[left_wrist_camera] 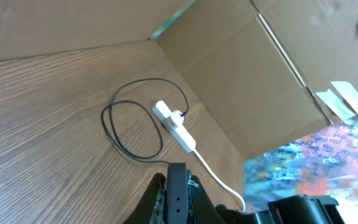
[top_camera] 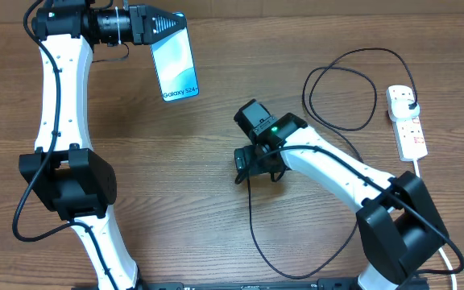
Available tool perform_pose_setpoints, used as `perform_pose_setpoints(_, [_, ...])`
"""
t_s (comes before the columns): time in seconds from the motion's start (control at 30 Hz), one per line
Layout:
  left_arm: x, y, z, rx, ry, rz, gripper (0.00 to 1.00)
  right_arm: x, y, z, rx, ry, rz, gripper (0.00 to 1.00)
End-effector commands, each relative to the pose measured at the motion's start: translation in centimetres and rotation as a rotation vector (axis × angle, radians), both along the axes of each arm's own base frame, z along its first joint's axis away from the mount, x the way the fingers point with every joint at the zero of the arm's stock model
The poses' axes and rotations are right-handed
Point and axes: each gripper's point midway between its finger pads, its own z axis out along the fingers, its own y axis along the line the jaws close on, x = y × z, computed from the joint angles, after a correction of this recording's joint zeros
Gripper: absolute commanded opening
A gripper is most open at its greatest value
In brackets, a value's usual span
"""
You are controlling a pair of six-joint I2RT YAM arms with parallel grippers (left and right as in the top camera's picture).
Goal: Plug charger to phone and switch on socket
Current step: 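Lower the right gripper onto the black cable's USB-C plug, then close the right gripper on the USB-C plug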
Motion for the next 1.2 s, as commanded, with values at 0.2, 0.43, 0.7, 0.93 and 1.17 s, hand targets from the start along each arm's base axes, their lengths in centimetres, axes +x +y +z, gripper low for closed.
perform_pose_setpoints(0.2, [0.3, 0.1, -0.1, 0.016, -0.021, 0.007, 0.04, -0.3, 2.8, -1.7, -0.003, -0.009, 0.068, 0.88])
perform_pose_setpoints(0.43, [0.3, 0.1, -0.2, 0.022, -0.02, 0.012, 0.04, -0.8, 3.3, -3.9, -0.005, 0.044, 0.067, 0.78])
perform_pose_setpoints(0.7, [0.5, 0.2, -0.3, 0.033, -0.02, 0.02, 0.04, -0.9, 3.3, -4.4, -0.015, 0.052, 0.095, 0.52])
perform_pose_setpoints(0.93, [0.5, 0.2, -0.3, 0.034, -0.024, 0.02, 0.04, -0.9, 3.2, -5.4, -0.028, 0.066, 0.101, 0.43])
perform_pose_setpoints(1.17, [0.5, 0.2, -0.3, 0.03, -0.024, 0.018, 0.04, 0.0, 4.4, -5.3, 0.021, 0.031, 0.123, 0.42])
